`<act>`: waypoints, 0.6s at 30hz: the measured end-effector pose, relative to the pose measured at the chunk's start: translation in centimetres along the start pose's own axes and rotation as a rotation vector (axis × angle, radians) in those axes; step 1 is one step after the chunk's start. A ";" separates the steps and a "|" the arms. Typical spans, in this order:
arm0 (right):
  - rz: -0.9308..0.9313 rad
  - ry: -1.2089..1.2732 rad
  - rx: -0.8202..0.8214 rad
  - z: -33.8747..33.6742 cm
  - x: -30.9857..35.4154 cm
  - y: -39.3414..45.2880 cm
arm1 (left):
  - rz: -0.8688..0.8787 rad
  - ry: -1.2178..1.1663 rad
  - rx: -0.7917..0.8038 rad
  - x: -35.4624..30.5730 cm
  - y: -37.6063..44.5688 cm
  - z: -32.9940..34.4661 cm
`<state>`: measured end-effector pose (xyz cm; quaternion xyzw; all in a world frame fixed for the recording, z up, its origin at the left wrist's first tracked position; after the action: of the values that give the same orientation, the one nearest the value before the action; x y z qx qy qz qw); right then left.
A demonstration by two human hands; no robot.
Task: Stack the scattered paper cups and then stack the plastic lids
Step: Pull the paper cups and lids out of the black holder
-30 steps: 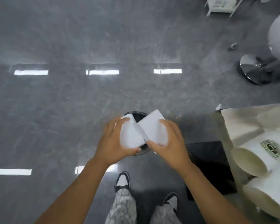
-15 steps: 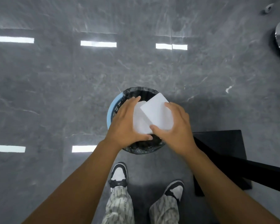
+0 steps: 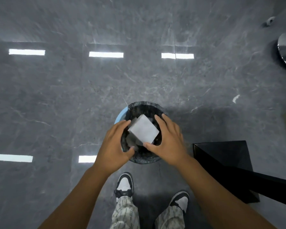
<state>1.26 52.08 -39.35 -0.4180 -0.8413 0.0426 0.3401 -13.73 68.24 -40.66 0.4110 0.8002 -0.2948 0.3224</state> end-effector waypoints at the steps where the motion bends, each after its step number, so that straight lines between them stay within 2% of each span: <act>1: -0.011 0.028 -0.032 -1.0 0.4 -0.8 | 0.011 -0.005 0.005 -1.2 -0.1 -0.6; 8: -0.073 0.301 -0.260 -12.7 5.1 -13.2 | 0.185 -0.078 0.041 -15.2 -4.5 -6.7; 13: -0.086 0.350 -0.646 -24.5 8.1 -25.5 | 0.396 -0.108 0.134 -30.3 -8.9 -10.2; 18: 0.059 0.317 -0.934 -32.0 5.7 -37.2 | 0.686 -0.084 0.305 -44.7 -11.3 -8.6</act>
<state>-6.74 25.38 1.42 -0.5507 -0.6963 -0.3936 0.2387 -5.40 48.14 0.87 0.6859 0.5488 -0.3021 0.3701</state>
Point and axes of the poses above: each hand's wrist, its own y-axis towards the middle knuckle, its own z-axis out of the palm, x = y × z, the point moved 1 cm from there along y, towards the middle knuckle, and after that the axes turned 2 degrees about -x, right-handed, at the moved point
